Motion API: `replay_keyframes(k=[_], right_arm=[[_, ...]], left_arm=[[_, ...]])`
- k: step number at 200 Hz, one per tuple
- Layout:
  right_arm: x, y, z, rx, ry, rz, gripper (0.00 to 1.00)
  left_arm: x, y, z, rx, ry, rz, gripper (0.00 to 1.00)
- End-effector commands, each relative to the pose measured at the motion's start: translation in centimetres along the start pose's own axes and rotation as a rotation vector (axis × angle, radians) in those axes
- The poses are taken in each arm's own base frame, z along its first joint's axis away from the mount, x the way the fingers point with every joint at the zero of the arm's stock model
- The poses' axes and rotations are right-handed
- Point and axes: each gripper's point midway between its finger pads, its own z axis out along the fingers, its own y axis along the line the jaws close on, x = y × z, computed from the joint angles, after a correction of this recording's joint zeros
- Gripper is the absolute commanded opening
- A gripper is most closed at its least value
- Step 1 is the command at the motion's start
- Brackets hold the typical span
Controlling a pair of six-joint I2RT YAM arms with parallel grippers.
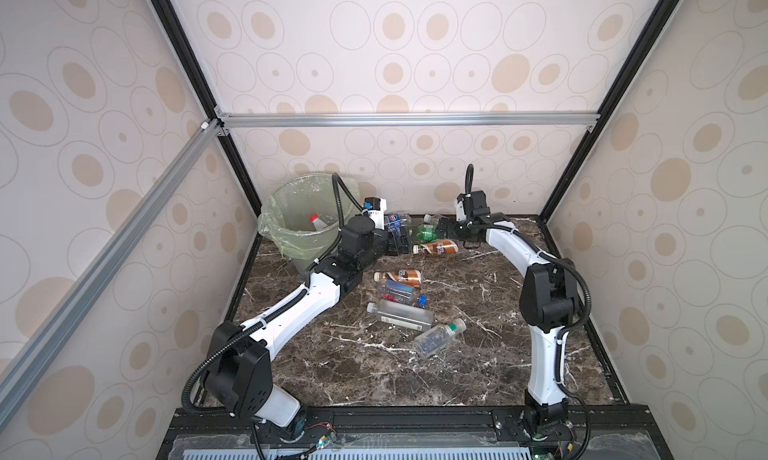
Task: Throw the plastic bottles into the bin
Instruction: 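Lower left gripper toward table while right reaches the Nescafe bottle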
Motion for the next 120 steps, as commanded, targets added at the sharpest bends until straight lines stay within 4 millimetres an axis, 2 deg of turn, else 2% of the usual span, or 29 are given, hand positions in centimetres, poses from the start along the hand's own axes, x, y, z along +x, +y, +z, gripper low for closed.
replay_keyframes(k=[1, 68, 120], right_arm=[[0.5, 0.0, 1.2, -0.008, 0.05, -0.041, 0.99], [1.3, -0.4, 3.9, -0.008, 0.094, -0.076, 0.99], [1.8, -0.4, 4.5, -0.013, 0.11, -0.086, 0.99]], left_arm=[[-0.4, -0.8, 0.6, 0.04, -0.022, -0.025, 0.99], [1.3, 0.0, 1.9, 0.032, 0.017, -0.034, 0.99], [1.7, 0.3, 2.1, 0.021, 0.027, -0.034, 0.99]])
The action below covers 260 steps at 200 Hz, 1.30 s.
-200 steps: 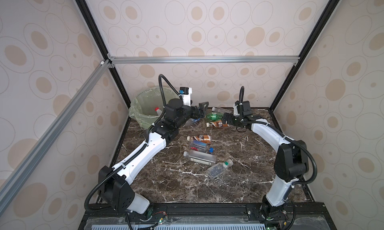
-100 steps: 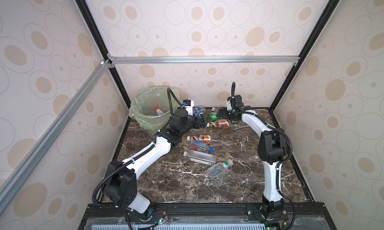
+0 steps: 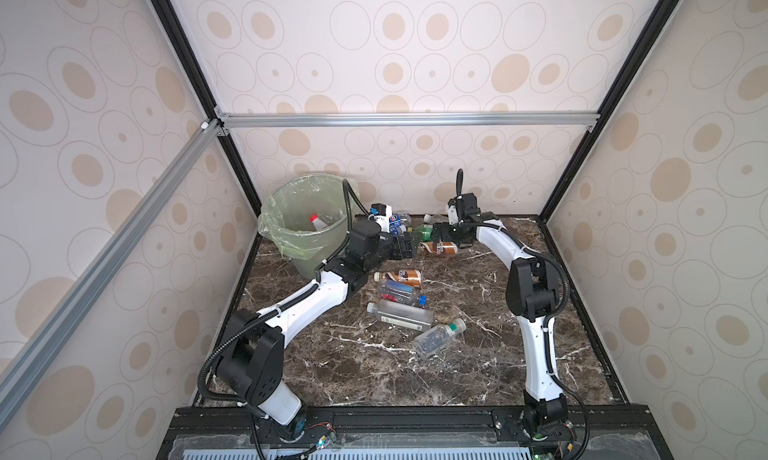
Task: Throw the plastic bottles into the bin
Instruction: 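Lower left gripper toward table while right reaches the Nescafe bottle, then lower the right gripper around the brown Nescafe bottle and close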
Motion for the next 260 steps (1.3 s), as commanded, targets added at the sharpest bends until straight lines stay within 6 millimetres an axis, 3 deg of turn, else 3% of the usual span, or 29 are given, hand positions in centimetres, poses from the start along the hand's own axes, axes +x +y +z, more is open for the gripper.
replay_keyframes(k=[1, 129, 177, 260], right_arm=[[0.4, 0.1, 0.3, -0.007, 0.025, -0.021, 0.99], [3.8, 0.5, -0.7, -0.025, 0.076, -0.059, 0.99], [4.3, 0.8, -1.0, -0.03, 0.08, -0.101, 0.99], [5.7, 0.4, 0.2, -0.012, 0.138, -0.135, 0.97]], left_arm=[[-0.7, -0.7, -0.1, 0.019, -0.025, -0.009, 0.99], [-0.2, -0.7, -0.2, 0.01, -0.018, -0.016, 0.99], [0.0, -0.7, -0.1, 0.011, -0.013, -0.018, 0.99], [0.0, -0.9, 0.3, 0.014, -0.011, -0.022, 0.99]])
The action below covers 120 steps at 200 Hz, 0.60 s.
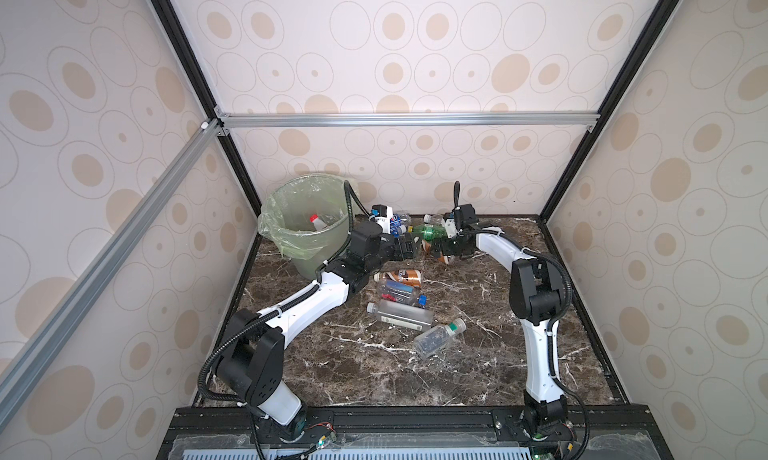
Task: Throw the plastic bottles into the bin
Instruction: 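Lower the right gripper around the brown Nescafe bottle and close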
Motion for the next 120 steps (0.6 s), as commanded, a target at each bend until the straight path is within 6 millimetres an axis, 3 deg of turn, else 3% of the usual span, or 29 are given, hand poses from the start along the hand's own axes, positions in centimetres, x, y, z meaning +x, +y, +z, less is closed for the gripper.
replay_keyframes(k=[1, 50, 55, 120], right_arm=[[0.5, 0.3, -0.1, 0.007, 0.027, -0.03, 0.97], [1.0, 0.1, 0.4, 0.01, 0.044, -0.031, 0.89], [1.2, 1.5, 0.6, -0.003, 0.048, -0.053, 0.89], [2.3, 2.6, 1.0, -0.015, 0.087, -0.088, 0.88]], left_arm=[[-0.4, -0.7, 0.2, 0.016, -0.017, -0.011, 0.99], [-0.2, -0.6, 0.5, 0.017, -0.008, -0.012, 0.99], [-0.1, -0.6, 0.5, 0.017, -0.007, -0.013, 0.99], [-0.4, -1.0, 0.6, 0.033, -0.015, -0.023, 0.99]])
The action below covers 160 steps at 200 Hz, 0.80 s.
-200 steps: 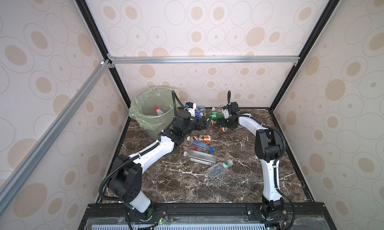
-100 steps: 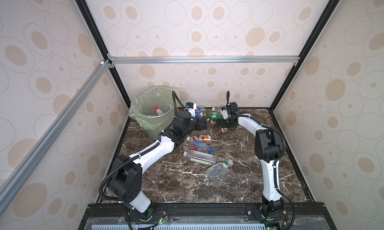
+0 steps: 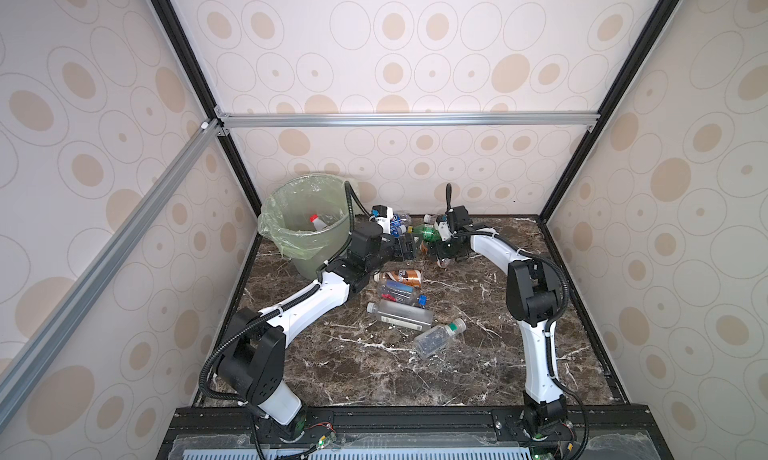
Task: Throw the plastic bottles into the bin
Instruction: 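Lower the right gripper around the brown Nescafe bottle and close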
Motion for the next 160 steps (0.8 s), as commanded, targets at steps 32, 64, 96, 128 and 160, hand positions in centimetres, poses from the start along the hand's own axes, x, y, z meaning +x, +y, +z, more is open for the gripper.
replay_keyframes(k=[32, 64, 96, 128, 160], right_arm=[[2.2, 0.4, 1.2, -0.002, 0.084, -0.022, 0.88], [2.6, 0.3, 1.4, 0.011, 0.093, -0.024, 0.88], [2.8, 0.6, 1.6, -0.004, 0.104, -0.026, 0.88], [3.2, 0.8, 2.0, -0.004, 0.119, -0.032, 0.87], [3.5, 0.7, 2.2, -0.002, 0.129, -0.033, 0.83]], left_arm=[[-0.7, -1.1, 0.1, 0.032, -0.023, -0.011, 0.99], [-0.8, -1.0, -0.2, 0.028, -0.029, -0.011, 0.99], [-0.7, -1.0, -0.3, 0.027, -0.03, -0.013, 0.99], [-0.7, -1.0, -0.5, 0.026, -0.033, -0.013, 0.99], [-0.7, -0.9, -0.7, 0.024, -0.036, -0.013, 0.99]])
